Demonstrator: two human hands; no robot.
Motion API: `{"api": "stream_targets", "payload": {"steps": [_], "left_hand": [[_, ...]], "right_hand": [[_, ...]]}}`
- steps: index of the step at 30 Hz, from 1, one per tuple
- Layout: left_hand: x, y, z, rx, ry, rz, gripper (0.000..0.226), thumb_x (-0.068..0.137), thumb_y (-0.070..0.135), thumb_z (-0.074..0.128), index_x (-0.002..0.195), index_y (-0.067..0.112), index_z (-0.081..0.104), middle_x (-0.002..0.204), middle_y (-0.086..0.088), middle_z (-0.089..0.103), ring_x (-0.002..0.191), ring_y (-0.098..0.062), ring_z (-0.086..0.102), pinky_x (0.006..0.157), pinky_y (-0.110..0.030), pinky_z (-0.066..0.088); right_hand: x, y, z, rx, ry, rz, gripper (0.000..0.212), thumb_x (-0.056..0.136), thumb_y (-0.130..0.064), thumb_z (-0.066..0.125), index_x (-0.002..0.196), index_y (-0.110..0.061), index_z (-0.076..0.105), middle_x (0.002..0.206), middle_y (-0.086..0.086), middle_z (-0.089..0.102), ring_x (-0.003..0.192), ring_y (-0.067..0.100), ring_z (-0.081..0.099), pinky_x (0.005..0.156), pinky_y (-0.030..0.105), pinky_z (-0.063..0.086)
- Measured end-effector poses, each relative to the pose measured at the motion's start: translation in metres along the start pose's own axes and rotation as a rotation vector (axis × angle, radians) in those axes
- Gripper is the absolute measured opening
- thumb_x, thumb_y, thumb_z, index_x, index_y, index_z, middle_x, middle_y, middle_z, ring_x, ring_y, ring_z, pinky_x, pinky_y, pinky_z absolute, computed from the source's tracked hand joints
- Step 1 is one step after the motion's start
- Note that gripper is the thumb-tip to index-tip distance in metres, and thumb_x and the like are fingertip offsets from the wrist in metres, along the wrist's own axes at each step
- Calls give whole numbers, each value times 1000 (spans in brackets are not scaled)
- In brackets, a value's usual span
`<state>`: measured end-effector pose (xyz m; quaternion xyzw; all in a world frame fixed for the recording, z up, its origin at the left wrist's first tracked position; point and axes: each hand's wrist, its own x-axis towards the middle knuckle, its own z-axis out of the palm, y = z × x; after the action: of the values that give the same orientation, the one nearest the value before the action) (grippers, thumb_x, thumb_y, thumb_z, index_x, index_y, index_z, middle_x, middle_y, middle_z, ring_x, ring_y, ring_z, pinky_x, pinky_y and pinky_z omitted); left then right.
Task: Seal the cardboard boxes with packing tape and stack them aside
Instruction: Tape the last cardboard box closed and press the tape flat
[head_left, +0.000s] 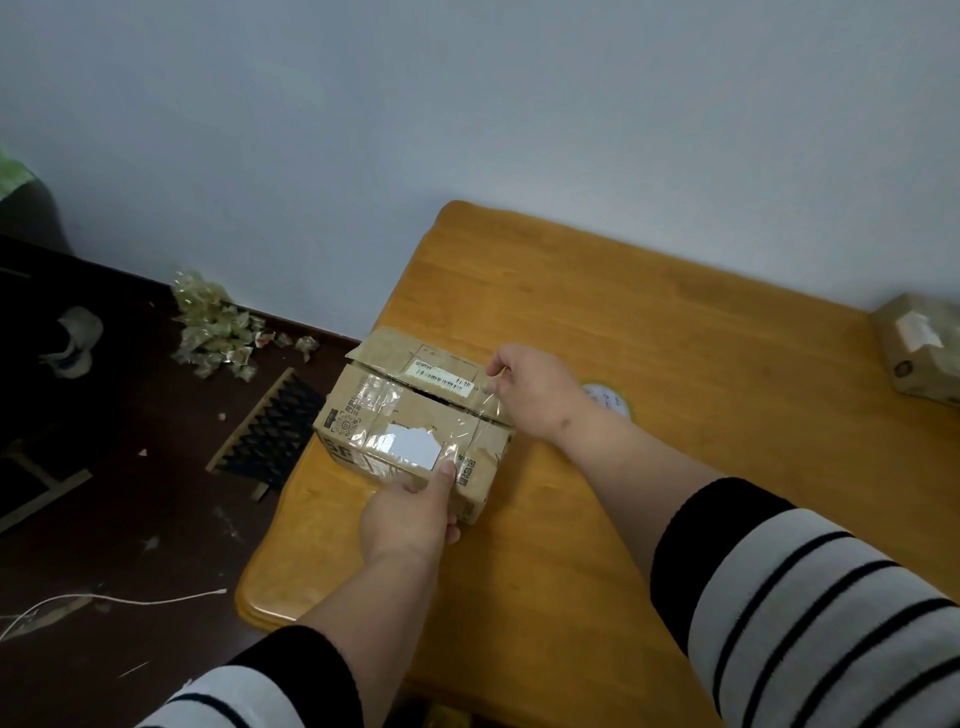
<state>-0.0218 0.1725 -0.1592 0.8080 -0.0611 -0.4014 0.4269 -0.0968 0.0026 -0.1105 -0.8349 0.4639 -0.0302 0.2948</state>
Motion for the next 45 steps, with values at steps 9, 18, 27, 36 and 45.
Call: {"api": "stream_targets", "payload": {"steps": [9, 18, 27, 36, 45], "left_hand": [[3, -1, 3, 71, 1, 46, 44, 86, 61, 58, 84, 18, 62, 54, 2, 67, 53, -16, 67, 69, -41, 60], [5, 3, 8, 52, -13, -65, 71, 72, 77, 62, 95, 10, 65, 62, -1, 70, 51, -15, 68, 57, -29, 52], [-3, -7, 6, 37, -182, 55, 59, 93, 67, 32, 94, 17, 63, 72, -6, 70, 62, -19, 66, 58, -29, 47], [-4, -3, -2, 60, -295, 6, 56, 90, 64, 47, 109, 14, 62, 90, -4, 66, 73, -18, 62, 63, -31, 51], [-9, 0, -13, -46, -411, -222, 51, 88, 64, 55, 120, 26, 59, 104, 1, 58, 87, -20, 54, 62, -31, 50]], "right_hand": [[-6, 0, 0, 68, -24, 29, 18, 92, -20, 51, 107, -20, 60, 99, 0, 62, 91, 22, 60, 79, 34, 52], [-8, -2, -4, 113, -70, 17, 32, 77, -32, 67, 106, -27, 54, 97, -3, 60, 91, 20, 60, 82, 39, 53], [-15, 7, -1, 189, 22, 69, 47, 69, -50, 57, 110, -29, 52, 98, -11, 50, 87, 13, 54, 70, 30, 43], [-28, -1, 5, 285, -203, 96, 91, 62, -31, 90, 136, -28, 37, 93, -11, 56, 90, 8, 58, 85, 33, 52], [-26, -6, 8, 344, -147, 174, 76, 72, -11, 84, 132, -24, 38, 113, 1, 58, 100, 19, 60, 87, 33, 52]]}}
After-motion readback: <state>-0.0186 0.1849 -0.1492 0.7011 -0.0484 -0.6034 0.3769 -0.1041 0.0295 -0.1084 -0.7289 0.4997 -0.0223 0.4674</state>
